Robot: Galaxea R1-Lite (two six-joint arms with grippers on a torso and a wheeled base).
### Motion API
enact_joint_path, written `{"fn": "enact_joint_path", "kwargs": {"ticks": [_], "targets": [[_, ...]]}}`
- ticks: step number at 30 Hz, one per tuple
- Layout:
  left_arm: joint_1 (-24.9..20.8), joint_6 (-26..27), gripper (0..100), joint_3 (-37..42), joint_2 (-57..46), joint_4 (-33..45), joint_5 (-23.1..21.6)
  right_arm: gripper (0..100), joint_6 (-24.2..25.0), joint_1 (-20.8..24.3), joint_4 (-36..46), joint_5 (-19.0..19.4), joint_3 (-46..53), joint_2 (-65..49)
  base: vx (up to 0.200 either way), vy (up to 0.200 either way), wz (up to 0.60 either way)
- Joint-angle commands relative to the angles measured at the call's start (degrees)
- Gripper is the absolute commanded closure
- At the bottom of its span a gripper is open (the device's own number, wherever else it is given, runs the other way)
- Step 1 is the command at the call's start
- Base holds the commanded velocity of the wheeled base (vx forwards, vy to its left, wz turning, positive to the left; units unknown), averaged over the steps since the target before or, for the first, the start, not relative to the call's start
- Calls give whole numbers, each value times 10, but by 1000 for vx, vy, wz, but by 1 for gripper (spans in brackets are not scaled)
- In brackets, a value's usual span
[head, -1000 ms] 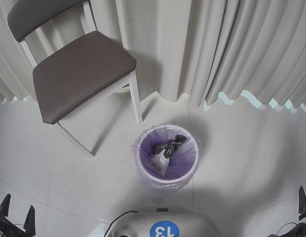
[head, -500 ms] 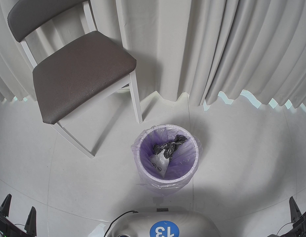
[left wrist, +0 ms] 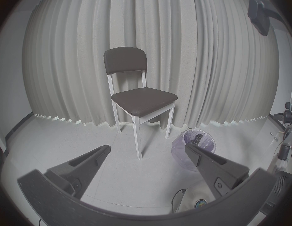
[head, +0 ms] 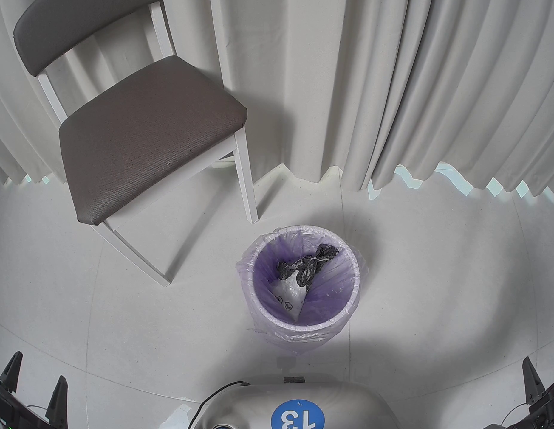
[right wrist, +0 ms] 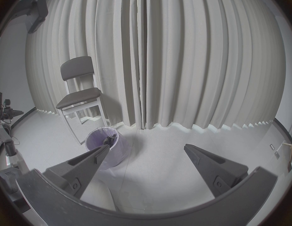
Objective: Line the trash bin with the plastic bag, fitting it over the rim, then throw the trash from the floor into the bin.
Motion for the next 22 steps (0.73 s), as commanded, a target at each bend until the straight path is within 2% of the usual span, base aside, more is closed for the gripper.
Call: {"fn": "enact_joint_path", "kwargs": {"ticks": [1,22], "targets": [[0,0,0,10,-8,0,0,0,1,0,0,0,10,-8,0,0,0],[0,0,0,10,-8,0,0,0,3,0,1,-10,10,-8,0,0,0]]}}
